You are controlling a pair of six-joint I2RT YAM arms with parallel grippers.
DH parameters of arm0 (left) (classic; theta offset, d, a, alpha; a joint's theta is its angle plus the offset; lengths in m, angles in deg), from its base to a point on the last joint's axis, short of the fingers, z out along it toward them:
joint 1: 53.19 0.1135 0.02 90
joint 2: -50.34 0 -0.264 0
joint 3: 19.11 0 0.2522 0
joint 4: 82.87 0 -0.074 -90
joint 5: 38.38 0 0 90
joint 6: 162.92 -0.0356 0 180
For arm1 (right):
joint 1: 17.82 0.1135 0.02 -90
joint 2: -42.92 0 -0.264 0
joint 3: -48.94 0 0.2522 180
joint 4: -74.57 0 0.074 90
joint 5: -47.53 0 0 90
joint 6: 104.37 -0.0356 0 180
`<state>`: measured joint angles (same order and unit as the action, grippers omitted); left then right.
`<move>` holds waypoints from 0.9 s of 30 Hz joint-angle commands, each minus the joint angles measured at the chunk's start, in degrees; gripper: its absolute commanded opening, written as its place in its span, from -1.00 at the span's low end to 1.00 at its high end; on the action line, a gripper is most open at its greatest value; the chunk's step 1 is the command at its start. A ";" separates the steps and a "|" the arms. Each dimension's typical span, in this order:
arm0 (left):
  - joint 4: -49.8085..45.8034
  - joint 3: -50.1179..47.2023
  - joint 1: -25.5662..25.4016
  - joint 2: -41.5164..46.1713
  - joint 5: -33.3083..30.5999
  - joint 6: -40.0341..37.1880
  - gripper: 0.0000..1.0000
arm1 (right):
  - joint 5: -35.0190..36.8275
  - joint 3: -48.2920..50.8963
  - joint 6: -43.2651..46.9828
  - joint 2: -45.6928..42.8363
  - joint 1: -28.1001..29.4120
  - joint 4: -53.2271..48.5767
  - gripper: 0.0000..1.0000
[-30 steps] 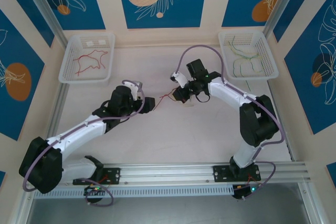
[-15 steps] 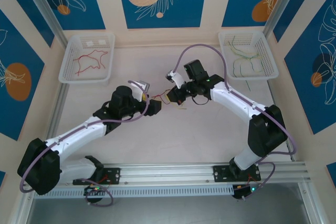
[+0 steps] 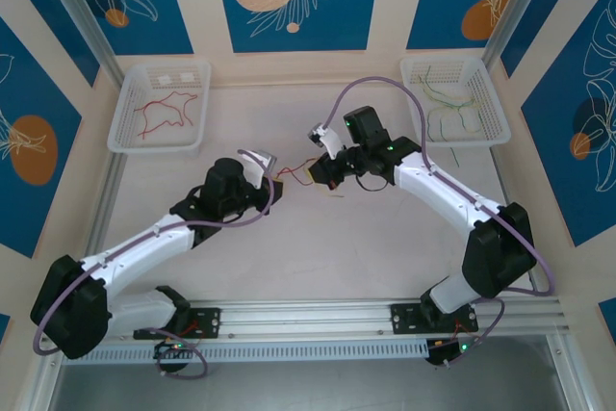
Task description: Untangle the cables
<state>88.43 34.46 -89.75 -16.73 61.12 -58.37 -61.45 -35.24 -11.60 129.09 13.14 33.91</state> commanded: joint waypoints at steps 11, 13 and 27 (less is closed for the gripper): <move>-4.19 -0.79 -0.12 6.28 -15.74 -0.77 -1.00 | 3.76 4.52 -6.00 -6.71 -6.29 -1.33 -1.00; -5.83 -0.83 -0.10 6.83 -21.28 0.28 -1.00 | 4.97 4.99 -7.04 -7.62 -7.96 -1.75 -1.00; -12.26 -4.44 5.84 14.70 -38.87 6.72 -1.00 | 11.51 9.74 -12.17 -15.43 -17.76 -3.31 -1.00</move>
<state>78.42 30.40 -85.25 -3.90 27.26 -53.15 -52.03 -26.58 -22.12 115.52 -3.29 32.19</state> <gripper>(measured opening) 0.069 0.044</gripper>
